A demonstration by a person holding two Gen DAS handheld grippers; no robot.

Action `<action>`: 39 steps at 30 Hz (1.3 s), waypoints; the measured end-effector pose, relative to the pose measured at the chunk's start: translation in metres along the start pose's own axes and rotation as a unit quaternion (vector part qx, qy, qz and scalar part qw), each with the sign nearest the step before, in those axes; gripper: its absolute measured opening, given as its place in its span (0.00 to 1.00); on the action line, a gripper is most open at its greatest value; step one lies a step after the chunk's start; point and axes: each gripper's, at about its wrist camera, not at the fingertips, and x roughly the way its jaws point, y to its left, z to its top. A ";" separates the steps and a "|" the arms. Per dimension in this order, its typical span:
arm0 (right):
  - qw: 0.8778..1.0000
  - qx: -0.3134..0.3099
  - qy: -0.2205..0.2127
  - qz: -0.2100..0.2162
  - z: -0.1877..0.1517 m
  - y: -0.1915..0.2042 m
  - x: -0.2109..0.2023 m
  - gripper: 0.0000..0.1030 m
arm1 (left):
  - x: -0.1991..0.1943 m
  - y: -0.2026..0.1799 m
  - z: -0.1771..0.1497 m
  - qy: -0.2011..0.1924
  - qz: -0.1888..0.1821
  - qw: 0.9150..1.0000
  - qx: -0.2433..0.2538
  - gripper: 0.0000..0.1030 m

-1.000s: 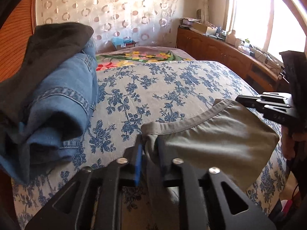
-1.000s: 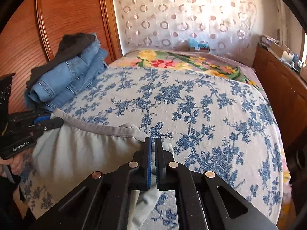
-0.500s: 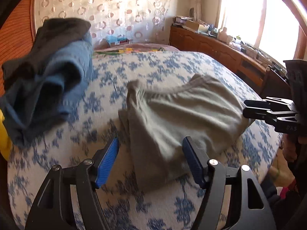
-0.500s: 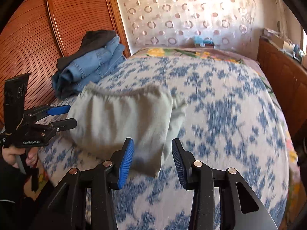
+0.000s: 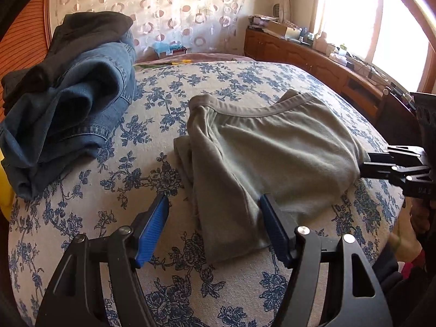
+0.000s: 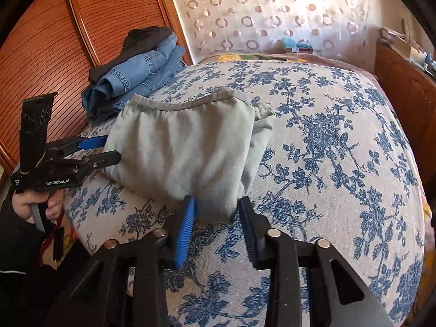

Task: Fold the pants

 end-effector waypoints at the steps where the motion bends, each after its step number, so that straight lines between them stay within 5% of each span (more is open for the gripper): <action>1: 1.000 -0.001 -0.002 -0.004 0.001 -0.002 -0.002 0.13 | 0.000 0.000 0.000 0.000 0.000 1.000 -0.001 0.68; 11: 1.000 -0.020 -0.009 -0.015 -0.003 -0.006 -0.015 0.07 | 0.001 0.003 -0.003 -0.006 -0.007 1.000 -0.010 0.71; 25: 0.997 -0.020 -0.047 -0.052 0.033 -0.004 -0.002 0.56 | 0.001 0.004 -0.005 -0.011 -0.004 1.000 -0.019 0.75; 39: 0.998 -0.015 0.008 -0.057 0.080 -0.013 0.072 0.65 | 0.000 0.003 -0.005 -0.008 -0.002 1.000 -0.020 0.76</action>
